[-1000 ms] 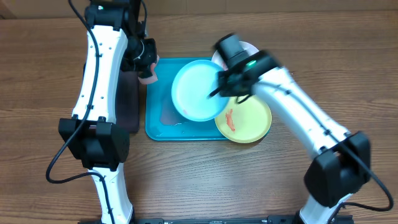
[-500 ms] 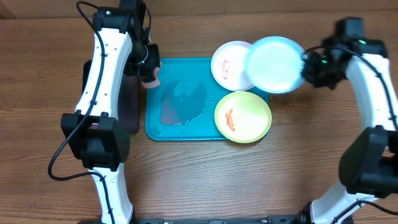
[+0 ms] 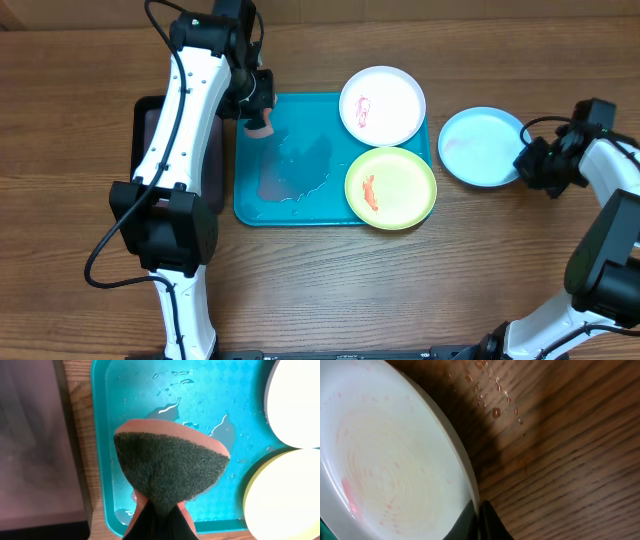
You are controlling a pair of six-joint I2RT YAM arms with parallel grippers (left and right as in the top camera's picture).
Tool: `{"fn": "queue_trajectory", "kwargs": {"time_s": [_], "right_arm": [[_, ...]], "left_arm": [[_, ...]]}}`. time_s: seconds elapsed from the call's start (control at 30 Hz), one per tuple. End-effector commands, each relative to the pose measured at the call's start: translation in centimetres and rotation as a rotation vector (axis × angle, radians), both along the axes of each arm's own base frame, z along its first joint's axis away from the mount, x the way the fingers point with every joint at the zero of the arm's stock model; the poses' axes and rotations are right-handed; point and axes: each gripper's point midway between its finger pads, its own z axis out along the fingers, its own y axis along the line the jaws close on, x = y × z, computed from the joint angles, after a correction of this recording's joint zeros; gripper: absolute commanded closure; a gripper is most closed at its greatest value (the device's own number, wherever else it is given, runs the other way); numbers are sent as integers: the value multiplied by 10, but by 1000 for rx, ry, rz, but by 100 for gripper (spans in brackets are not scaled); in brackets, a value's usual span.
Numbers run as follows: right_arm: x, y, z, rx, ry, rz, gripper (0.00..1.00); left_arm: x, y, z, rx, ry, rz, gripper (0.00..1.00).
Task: Clean dirty plates on tray and stack at the side
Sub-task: 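Place the light-blue plate on the table right of the tray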
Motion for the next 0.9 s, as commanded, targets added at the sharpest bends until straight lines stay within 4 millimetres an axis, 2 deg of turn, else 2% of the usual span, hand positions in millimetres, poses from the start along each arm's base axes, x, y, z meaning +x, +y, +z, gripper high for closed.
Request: {"fn": "queue_trajectory", "kwargs": {"time_s": [0.0, 0.03, 0.1, 0.2, 0.37, 0.47, 0.57, 0.7, 0.87], "right_arm": [[-1, 7, -3, 4, -4, 6, 84], [-1, 7, -3, 5, -3, 7, 69], [-1, 8, -3, 12, -1, 0, 63], [1, 13, 6, 56, 7, -26, 63], [6, 24, 44, 118, 5, 6, 68], [5, 37, 69, 124, -9, 71, 67], [-2, 55, 83, 135, -11, 148, 67], [-13, 84, 91, 144, 16, 244, 67], [-18, 123, 88, 138, 41, 371, 66]], "left_arm": [[0, -1, 8, -1, -23, 10, 96], [0, -1, 8, 0, -22, 10, 96], [-1, -1, 8, 0, -21, 10, 96], [-1, -1, 8, 0, -21, 10, 96], [-2, -3, 8, -10, -17, 8, 96], [-3, -2, 8, -9, -10, 8, 96], [-4, -2, 7, -7, -5, 8, 96], [-5, -2, 7, -7, -5, 7, 96], [-8, -5, 7, -5, 7, 1, 96]]}}
